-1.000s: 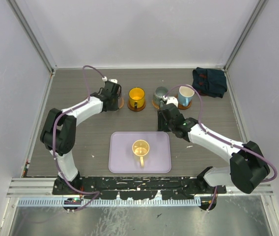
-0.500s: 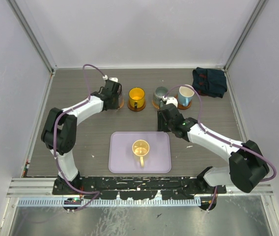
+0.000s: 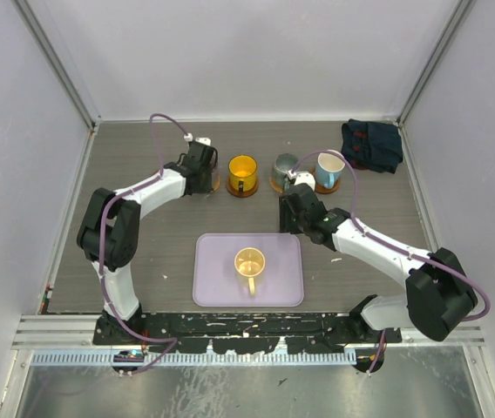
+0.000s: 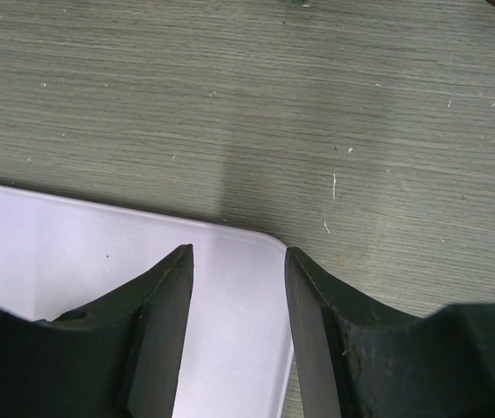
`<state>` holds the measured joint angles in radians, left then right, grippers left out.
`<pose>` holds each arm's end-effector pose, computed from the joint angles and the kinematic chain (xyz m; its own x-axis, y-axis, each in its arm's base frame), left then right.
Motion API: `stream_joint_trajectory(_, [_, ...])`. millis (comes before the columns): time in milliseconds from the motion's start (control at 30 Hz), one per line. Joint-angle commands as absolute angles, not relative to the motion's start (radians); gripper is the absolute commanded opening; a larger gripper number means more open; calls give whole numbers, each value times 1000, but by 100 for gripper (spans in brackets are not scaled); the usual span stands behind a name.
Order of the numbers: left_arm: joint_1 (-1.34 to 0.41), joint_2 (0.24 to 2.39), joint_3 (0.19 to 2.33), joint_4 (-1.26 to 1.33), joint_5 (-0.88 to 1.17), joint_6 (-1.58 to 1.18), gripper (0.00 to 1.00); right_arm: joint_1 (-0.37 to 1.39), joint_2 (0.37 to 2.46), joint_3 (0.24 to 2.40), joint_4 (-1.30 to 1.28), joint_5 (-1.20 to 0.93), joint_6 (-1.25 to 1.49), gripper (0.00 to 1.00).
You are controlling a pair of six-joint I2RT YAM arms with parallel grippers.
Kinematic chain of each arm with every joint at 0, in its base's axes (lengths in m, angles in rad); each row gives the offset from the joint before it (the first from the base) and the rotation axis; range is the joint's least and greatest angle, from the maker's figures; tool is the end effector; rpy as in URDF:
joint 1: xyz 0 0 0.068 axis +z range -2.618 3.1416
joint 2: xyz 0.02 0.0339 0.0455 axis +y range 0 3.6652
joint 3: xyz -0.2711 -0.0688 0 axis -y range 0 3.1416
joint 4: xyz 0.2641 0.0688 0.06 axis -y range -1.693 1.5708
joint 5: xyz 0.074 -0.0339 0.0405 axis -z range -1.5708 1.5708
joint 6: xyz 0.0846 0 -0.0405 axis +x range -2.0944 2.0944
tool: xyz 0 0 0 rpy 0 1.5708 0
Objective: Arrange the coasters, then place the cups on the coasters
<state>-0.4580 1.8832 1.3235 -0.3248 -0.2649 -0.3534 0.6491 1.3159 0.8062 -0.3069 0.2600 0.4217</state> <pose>0.4202 -0.1825 0.1617 -0.7472 -0.0041 -0.6646 0.0206 0.9994 -0.0293 0.2666 0.1750 0.1858 -0.7114 -0.0433 -0.7014 -0.1674 0.9798 0.1093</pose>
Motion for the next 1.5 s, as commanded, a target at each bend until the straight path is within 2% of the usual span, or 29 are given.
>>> stream_joint_trajectory(0, [-459,1877,1368,-265,-285,-361,0,655,1316,835,-273,264,428,52])
stream_joint_trajectory(600, [-459,1812,1311,-287,-319,-360,0,655,1331,833,-261,246,430,51])
stream_joint_trajectory(833, [-459,1773,1241,-208,-332,-362,0,655,1347,833,-255,244,429,51])
stream_joint_trajectory(1467, [-459,1728,1220,-146,-319,-358,0,655,1349,824,-247,248,426,51])
